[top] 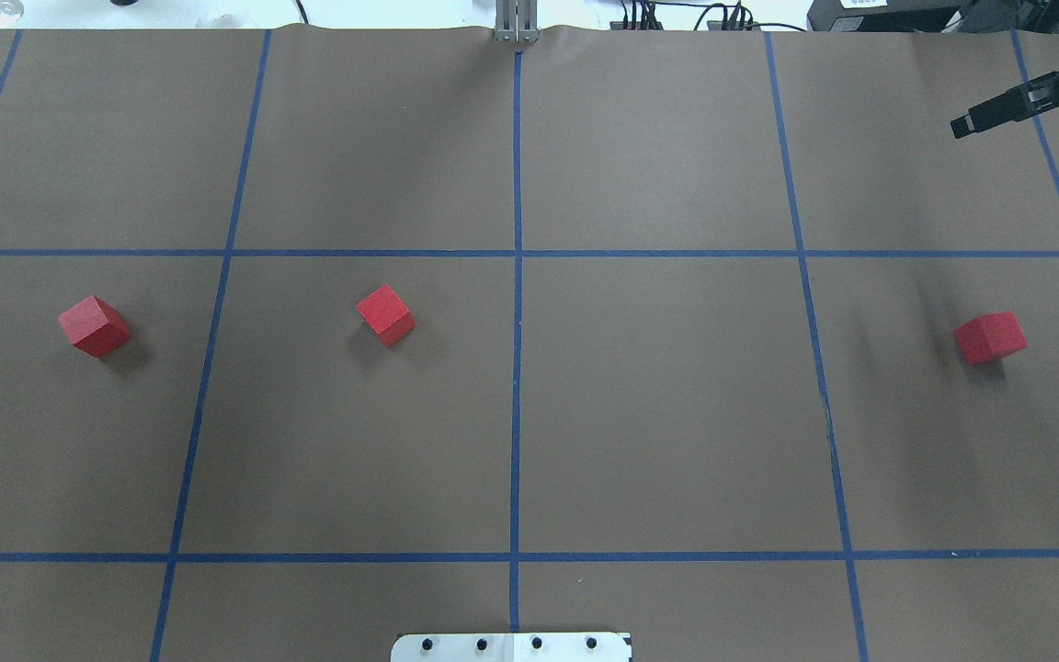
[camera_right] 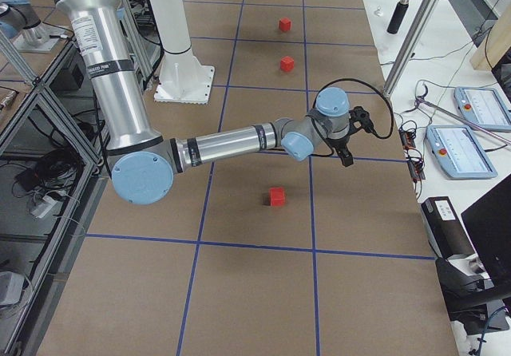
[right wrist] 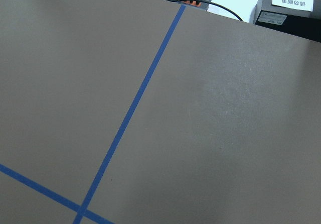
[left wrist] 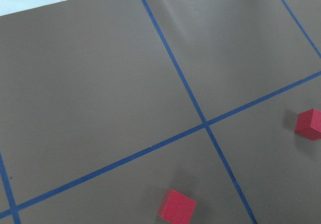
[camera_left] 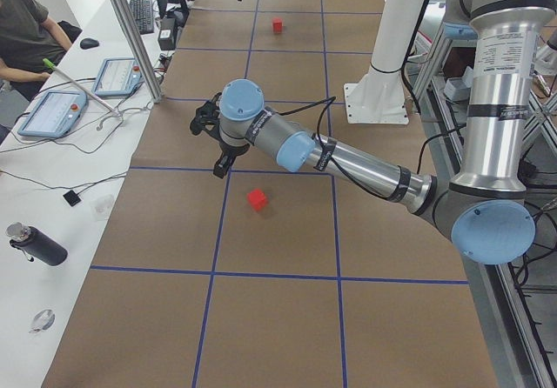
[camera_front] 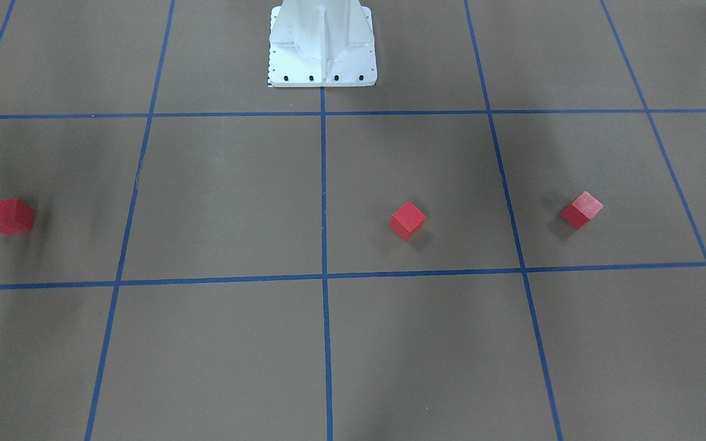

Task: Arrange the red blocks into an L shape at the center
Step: 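Move the right gripper toward the red cube at the table's far side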

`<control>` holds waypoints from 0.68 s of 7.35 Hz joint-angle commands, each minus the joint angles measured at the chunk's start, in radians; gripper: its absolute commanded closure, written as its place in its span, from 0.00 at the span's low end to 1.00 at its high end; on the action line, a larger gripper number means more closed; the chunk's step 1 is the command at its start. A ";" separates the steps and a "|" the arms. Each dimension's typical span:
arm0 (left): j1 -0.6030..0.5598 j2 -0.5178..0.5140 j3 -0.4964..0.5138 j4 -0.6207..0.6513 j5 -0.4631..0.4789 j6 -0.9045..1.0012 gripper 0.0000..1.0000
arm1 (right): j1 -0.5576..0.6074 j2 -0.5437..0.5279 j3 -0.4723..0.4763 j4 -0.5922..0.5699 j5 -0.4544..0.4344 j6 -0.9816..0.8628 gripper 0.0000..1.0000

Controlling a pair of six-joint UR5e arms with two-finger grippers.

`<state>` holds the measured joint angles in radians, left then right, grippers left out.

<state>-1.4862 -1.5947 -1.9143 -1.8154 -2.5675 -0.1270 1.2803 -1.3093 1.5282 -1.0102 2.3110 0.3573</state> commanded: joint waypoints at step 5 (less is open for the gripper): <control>0.000 0.015 -0.011 0.005 0.003 0.001 0.00 | -0.001 -0.048 0.043 0.002 0.004 0.000 0.00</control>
<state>-1.4864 -1.5814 -1.9227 -1.8114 -2.5676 -0.1258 1.2794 -1.3499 1.5666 -1.0083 2.3146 0.3586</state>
